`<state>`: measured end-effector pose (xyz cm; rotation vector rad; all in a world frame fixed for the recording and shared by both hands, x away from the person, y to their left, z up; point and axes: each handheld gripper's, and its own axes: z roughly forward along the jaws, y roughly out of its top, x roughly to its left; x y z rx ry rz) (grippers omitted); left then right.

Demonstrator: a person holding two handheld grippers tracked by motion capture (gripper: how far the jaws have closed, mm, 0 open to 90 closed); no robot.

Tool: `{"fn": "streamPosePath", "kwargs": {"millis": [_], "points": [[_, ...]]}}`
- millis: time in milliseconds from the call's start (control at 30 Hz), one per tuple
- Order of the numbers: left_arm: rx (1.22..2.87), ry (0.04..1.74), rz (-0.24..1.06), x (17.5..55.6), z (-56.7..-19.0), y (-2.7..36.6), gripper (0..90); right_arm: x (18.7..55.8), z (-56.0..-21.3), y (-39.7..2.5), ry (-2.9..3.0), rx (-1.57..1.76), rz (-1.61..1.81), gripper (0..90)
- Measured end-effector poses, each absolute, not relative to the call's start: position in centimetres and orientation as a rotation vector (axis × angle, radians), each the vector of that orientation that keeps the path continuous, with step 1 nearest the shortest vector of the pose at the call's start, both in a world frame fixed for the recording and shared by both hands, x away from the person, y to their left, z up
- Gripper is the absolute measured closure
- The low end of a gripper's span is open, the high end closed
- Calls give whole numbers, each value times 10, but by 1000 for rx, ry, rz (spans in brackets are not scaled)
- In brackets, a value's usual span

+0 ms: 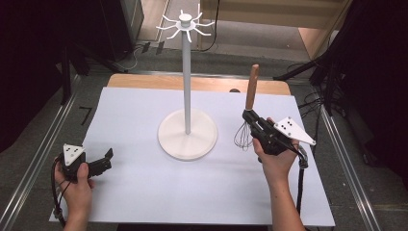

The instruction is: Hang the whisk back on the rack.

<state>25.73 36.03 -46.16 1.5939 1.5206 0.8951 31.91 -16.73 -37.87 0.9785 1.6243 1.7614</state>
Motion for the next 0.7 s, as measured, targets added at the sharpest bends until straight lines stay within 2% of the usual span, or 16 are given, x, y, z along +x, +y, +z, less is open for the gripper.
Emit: {"fn": "streamPosePath", "kwargs": {"millis": [700], "points": [[1590, 1522, 894, 257, -462, 360, 7, 310, -358, -148, 1550, 851, 1849, 830]]}}
